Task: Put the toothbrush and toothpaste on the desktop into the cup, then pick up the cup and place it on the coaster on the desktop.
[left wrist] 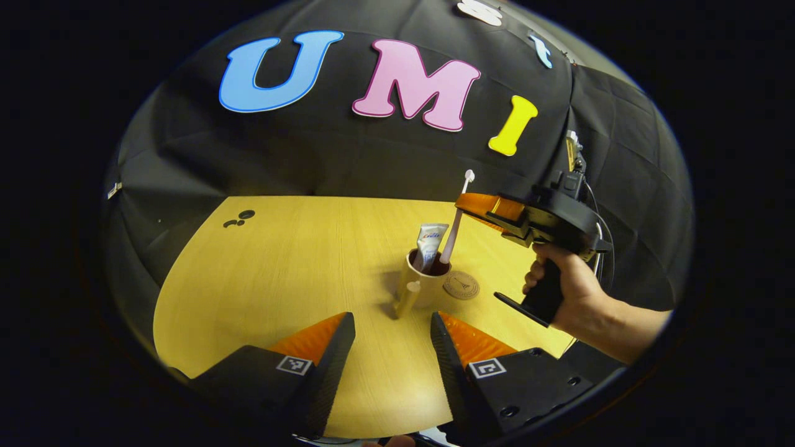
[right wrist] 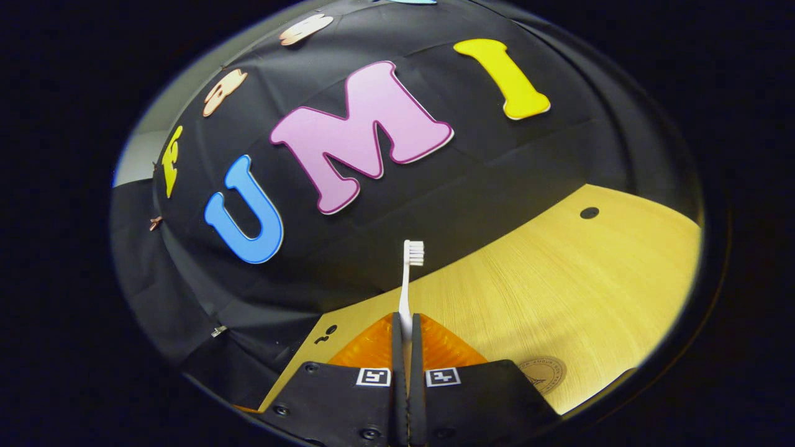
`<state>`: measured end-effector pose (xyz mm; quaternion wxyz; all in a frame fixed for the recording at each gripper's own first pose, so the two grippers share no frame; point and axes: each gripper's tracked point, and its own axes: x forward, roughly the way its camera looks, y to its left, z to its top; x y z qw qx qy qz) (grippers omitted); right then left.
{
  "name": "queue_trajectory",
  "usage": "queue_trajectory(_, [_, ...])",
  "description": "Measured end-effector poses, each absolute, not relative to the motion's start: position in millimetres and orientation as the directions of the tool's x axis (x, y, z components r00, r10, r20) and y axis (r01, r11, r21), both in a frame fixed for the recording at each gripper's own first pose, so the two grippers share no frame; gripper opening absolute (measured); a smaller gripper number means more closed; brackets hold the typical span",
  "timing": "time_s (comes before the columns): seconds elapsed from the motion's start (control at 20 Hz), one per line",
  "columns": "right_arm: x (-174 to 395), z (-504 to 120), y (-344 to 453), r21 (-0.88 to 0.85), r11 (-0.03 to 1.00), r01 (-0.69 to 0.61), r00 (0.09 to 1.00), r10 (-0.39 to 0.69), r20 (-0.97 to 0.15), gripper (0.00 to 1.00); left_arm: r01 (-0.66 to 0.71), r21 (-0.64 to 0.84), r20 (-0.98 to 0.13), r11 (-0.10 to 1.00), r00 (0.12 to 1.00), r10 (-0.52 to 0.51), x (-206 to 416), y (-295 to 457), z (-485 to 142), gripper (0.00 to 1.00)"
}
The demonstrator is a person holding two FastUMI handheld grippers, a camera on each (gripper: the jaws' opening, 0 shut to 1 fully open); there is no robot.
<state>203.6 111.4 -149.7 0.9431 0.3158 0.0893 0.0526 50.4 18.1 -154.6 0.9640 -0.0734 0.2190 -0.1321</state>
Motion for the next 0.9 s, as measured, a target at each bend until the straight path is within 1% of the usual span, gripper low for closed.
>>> queue_trajectory(0.2, [205,-175,109,0.594,0.805,-0.012,0.979,0.129,-0.156,0.06,0.206,-0.199,-0.417,0.958,0.867,-0.273,45,25,-162,0.77])
queue_trajectory(0.35, [204,-191,110,0.548,0.836,-0.004,0.977,0.119,-0.175,0.06,0.194,-0.195,-0.425,0.961,0.867,-0.261,42,28,-167,0.77])
queue_trajectory(0.5, [200,-192,113,0.506,0.862,-0.012,0.979,0.114,-0.17,0.06,0.194,-0.197,-0.421,0.961,0.868,-0.262,44,26,-167,0.77])
queue_trajectory(0.7, [186,-197,113,0.481,0.876,-0.025,0.967,0.143,-0.211,0.1,0.2,-0.204,-0.438,0.958,0.857,-0.272,49,18,-170,0.77])
queue_trajectory(0.9, [159,-204,122,0.441,0.894,-0.078,0.94,0.213,-0.266,0.13,0.195,-0.224,-0.478,0.955,0.832,-0.282,60,6,-179,0.77])
